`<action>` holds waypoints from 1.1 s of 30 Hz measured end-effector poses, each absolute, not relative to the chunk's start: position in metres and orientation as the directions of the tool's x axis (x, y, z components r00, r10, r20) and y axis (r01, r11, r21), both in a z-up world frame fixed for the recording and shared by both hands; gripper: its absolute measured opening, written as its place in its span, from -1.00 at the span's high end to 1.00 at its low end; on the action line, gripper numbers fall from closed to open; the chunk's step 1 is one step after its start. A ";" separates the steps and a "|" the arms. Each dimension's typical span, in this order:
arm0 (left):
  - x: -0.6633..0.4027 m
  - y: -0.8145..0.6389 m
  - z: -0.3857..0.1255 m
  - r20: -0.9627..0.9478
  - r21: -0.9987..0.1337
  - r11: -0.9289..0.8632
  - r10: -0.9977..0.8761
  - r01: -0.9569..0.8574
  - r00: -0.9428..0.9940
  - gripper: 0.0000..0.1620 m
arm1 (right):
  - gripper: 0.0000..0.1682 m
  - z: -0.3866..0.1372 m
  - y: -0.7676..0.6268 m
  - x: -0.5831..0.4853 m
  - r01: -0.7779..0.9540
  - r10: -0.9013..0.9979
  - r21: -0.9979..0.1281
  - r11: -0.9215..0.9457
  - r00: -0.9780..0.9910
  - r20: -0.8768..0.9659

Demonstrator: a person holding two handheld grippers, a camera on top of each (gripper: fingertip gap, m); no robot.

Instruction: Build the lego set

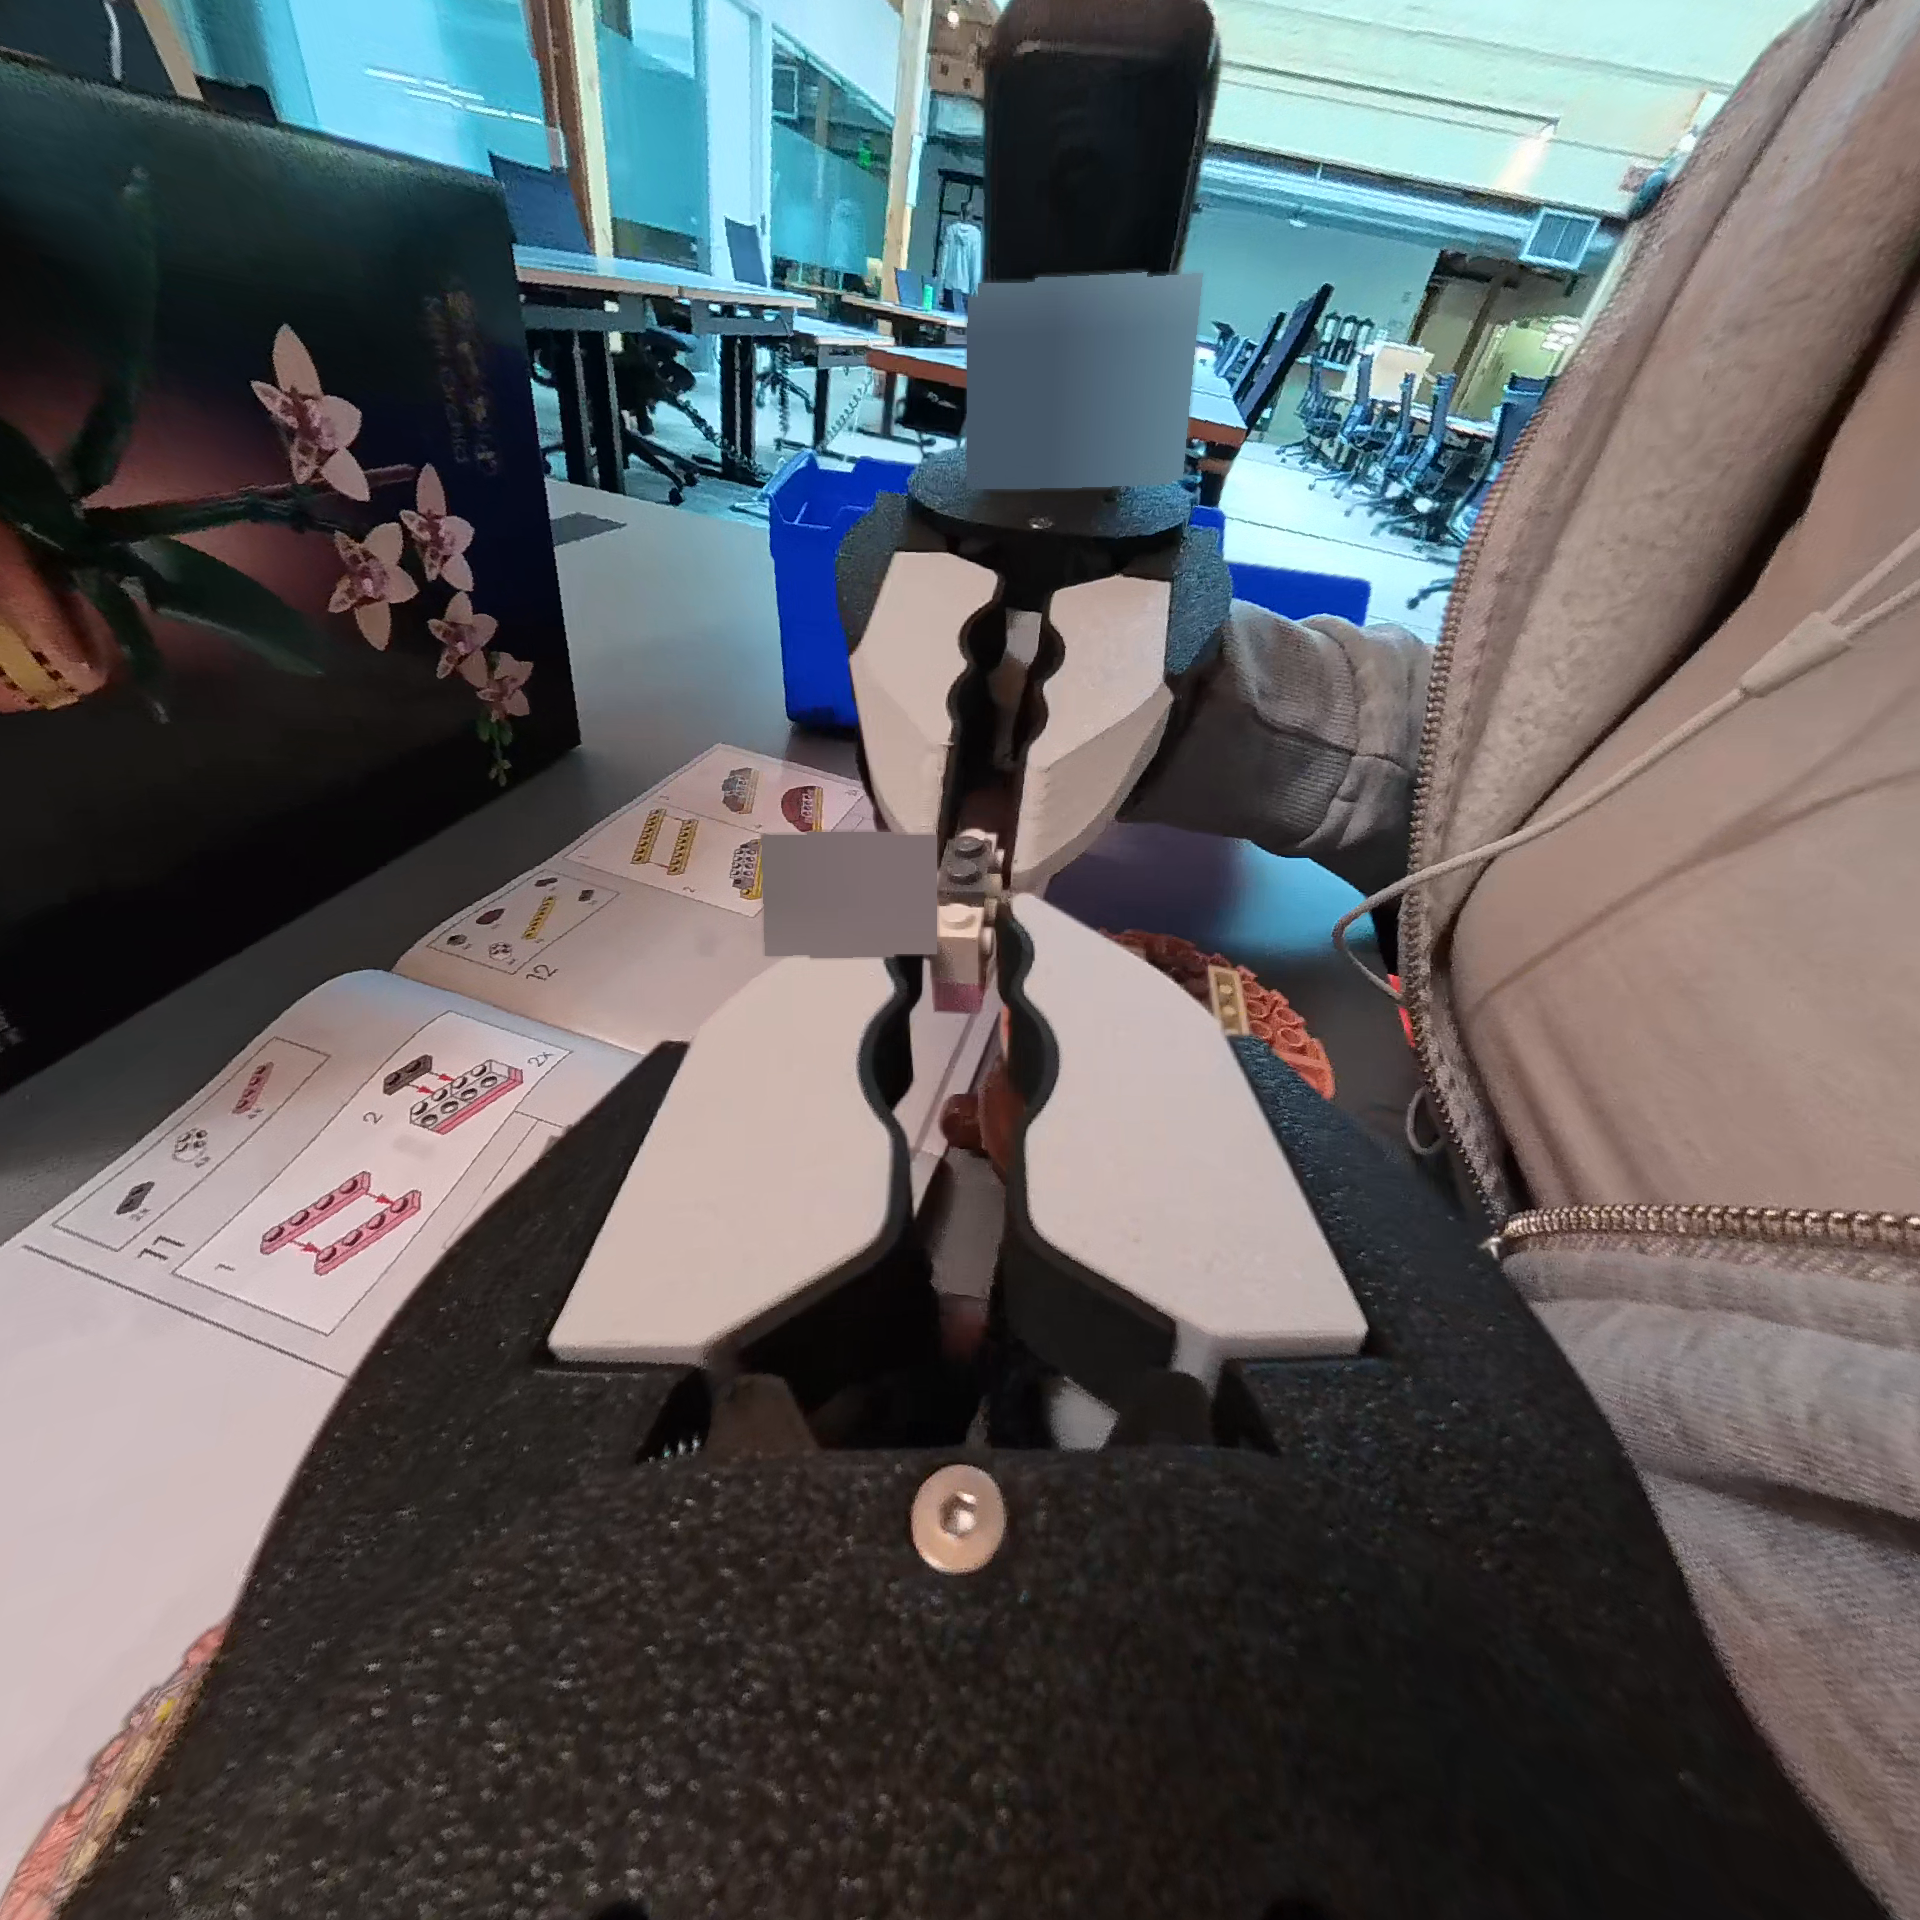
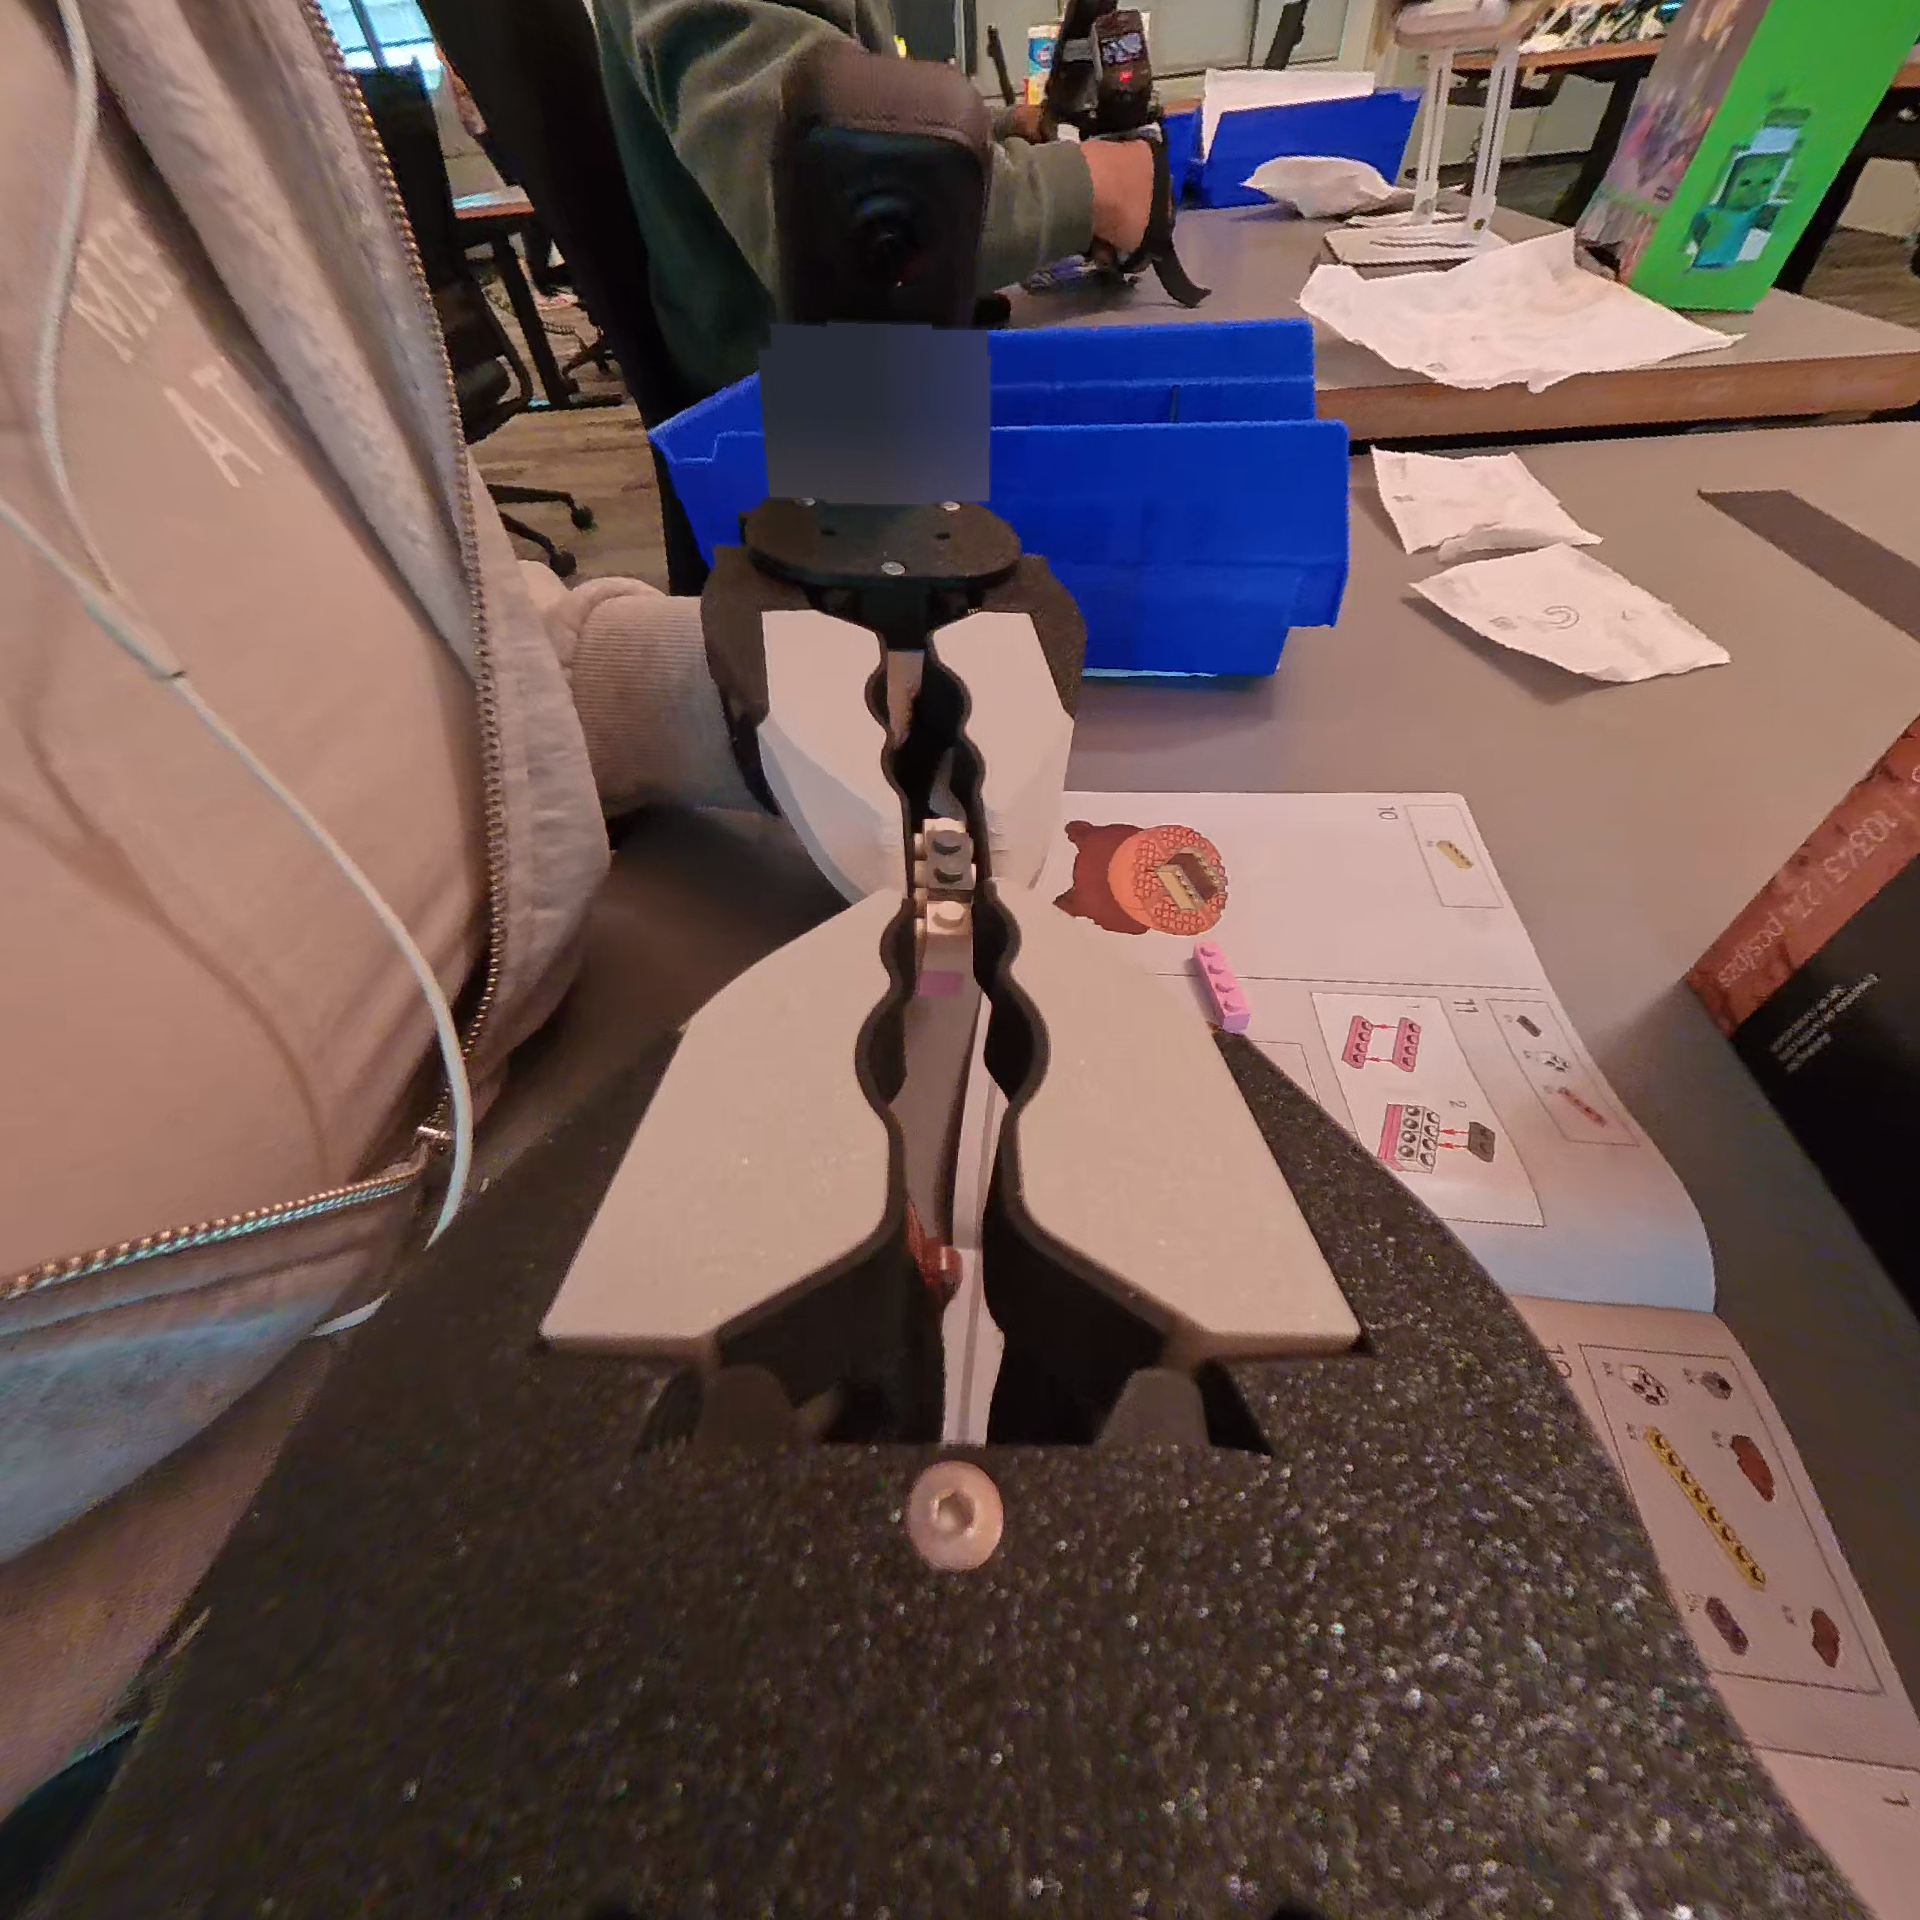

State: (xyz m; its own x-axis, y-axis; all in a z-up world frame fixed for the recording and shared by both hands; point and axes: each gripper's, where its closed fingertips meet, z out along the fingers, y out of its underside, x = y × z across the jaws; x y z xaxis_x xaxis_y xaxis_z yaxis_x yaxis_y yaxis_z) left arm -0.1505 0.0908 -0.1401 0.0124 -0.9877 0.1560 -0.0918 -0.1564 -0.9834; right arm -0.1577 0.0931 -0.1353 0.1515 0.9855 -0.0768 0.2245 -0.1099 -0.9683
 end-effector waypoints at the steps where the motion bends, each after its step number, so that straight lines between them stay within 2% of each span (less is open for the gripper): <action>1: -0.151 0.092 -0.141 0.150 -0.985 -0.151 -0.989 -0.088 0.017 0.85 | 0.88 -0.136 0.094 -0.158 0.225 0.986 -0.968 -0.109 0.149 -0.077; 14: -0.160 0.115 -0.148 0.109 -0.990 -0.115 -0.991 -0.077 0.076 0.83 | 0.89 -0.144 0.115 -0.167 0.276 0.983 -0.958 -0.076 0.183 -0.026; 20: -0.165 0.118 -0.142 0.140 -0.990 -0.142 -0.988 -0.015 0.070 0.66 | 0.89 -0.138 0.110 -0.172 0.207 0.988 -0.975 -0.081 0.148 -0.050; 24: -0.168 0.120 -0.140 0.167 -0.986 -0.166 -0.983 0.010 0.074 0.67 | 0.89 -0.138 0.115 -0.172 0.164 0.978 -0.977 -0.135 0.180 -0.105; 29: -0.177 0.132 -0.134 0.255 -0.965 -0.245 -0.962 0.096 0.102 0.52 | 0.89 -0.148 0.148 -0.148 0.112 0.885 -0.946 -0.304 0.402 -0.236; 33: -0.177 0.129 -0.134 0.249 -0.966 -0.240 -0.963 0.094 0.099 0.50 | 0.89 -0.164 0.168 -0.122 0.049 0.748 -0.902 -0.429 0.579 -0.324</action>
